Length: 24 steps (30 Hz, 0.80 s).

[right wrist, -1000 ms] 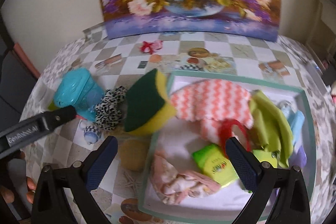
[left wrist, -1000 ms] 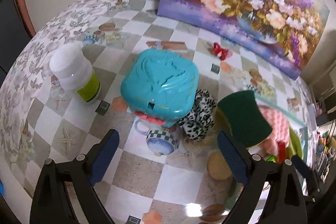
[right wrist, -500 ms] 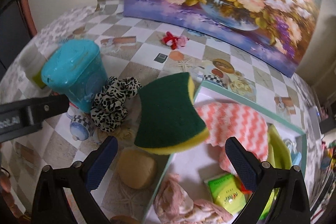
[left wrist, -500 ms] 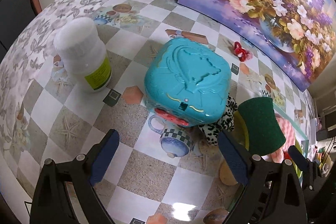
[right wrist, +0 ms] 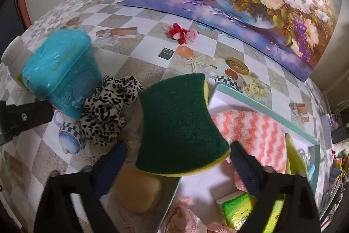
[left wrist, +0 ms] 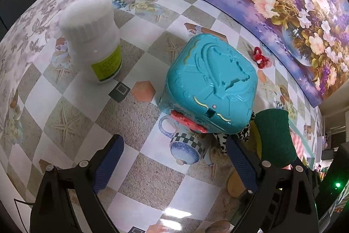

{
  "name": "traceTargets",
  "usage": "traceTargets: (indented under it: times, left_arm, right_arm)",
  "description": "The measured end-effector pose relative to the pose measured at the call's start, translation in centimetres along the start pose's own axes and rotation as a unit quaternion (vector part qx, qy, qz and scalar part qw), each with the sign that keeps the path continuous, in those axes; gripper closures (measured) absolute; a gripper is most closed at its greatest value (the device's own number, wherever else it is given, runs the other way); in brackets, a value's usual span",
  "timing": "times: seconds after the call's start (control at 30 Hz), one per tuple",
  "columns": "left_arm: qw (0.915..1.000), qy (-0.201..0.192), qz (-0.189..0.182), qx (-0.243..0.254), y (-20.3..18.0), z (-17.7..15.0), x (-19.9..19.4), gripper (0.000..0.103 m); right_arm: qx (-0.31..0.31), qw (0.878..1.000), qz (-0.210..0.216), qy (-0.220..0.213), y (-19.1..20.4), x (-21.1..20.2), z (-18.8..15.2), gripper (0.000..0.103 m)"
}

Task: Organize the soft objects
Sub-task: 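Move the right tool to the green-and-yellow sponge and close on it, then carry the sponge over the tray with the right tool while the left tool grasps the tan round puff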

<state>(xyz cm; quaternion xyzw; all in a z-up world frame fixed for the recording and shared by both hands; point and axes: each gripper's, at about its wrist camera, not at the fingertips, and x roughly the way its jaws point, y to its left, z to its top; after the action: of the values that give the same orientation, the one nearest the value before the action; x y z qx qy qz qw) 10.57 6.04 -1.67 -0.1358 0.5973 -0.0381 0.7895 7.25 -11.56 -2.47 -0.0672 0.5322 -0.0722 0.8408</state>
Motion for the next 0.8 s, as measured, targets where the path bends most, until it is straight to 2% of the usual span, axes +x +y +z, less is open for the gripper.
traceTargets:
  times: [0.1,0.4,0.8]
  left_arm:
    - [1.0000,0.000,0.000,0.000,0.0,0.0,0.0,0.008]
    - [1.0000,0.007,-0.005,-0.001,-0.2,0.0,0.0,0.008]
    - [0.9989,0.036,-0.024,0.017,-2.0,-1.0,0.4,0.008]
  right_arm:
    - [-0.003,1.000,0.001,0.000,0.2,0.0,-0.1,0.027]
    - [0.015,1.000,0.017,-0.005,-0.5,-1.0,-0.5,0.028]
    - [0.091,0.995,0.039,-0.010,-3.9,-4.1,-1.7,0.029]
